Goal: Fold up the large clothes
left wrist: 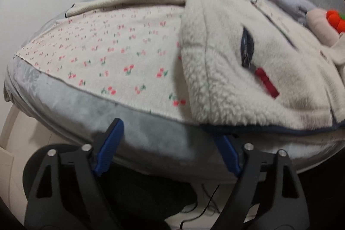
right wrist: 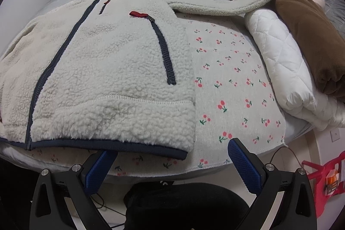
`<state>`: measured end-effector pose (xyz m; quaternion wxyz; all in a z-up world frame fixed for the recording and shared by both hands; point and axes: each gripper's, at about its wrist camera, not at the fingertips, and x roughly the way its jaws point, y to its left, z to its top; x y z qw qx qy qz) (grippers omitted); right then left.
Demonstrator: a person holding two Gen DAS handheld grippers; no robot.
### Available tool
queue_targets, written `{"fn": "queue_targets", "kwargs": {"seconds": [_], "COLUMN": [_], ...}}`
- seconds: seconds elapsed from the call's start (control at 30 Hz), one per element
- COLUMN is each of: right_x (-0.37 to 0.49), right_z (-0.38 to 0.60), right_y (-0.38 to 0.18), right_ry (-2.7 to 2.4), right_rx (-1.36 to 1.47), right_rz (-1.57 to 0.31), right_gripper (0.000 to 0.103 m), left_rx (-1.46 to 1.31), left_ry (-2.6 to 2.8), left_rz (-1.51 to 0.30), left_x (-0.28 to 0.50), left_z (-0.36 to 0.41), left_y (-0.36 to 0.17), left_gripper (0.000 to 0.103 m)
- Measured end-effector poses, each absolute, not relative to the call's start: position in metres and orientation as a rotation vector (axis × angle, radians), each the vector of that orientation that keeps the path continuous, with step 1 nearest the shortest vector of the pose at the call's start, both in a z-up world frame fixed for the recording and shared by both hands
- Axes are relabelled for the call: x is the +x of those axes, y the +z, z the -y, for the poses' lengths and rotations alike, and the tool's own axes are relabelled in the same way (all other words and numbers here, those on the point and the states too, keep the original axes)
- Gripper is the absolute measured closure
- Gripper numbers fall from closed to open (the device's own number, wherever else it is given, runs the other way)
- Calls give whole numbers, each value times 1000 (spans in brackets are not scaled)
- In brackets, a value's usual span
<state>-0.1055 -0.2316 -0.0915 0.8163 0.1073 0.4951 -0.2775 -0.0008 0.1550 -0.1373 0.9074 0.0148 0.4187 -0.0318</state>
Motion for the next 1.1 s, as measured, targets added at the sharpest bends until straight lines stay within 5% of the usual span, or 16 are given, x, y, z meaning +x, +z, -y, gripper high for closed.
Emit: {"fn": "queue_targets", "kwargs": {"seconds": [0.1, 0.27, 0.5, 0.53, 0.67, 0.7, 0.77, 0.8, 0.83, 1.1], "right_x": [-101, -90, -86, -87, -90, -90, -89, -88, -86, -107], "right_z": [234, 242, 253, 254, 262, 264, 266, 266, 264, 252], "right_y": [-77, -56, -73, -77, -93, -96, -102, -103, -103, -15], "right_ry": [-591, -613, -608, -612, -645, -629, -574, -552, -519, -560], "right_rx": [220, 177, 260, 269, 294, 315, 348, 352, 356, 191], "right_rz": [-1007, -954, -989, -1000, -1052, -1055, -1073, -1083, -1081, -894], "right_gripper": [0, 0, 0, 0, 4, 12, 48, 75, 88, 97], "left_rx": [29, 96, 87, 56, 27, 49, 102, 109, 106, 147], "left_ry": [-70, -89, -97, -104, -153, -153, -145, -143, -143, -171], "left_rz": [-770, -633, -781, -804, -897, -887, -864, -847, -835, -757], "left_x": [4, 11, 45, 46, 48, 46, 39, 36, 34, 9], "left_z": [-155, -143, -143, -147, -147, -144, -138, -137, -139, -163], "left_y": [-116, -83, -116, -120, -137, -137, -133, -126, -119, -27], "left_gripper": [37, 39, 41, 44, 87, 93, 96, 96, 96, 97]}}
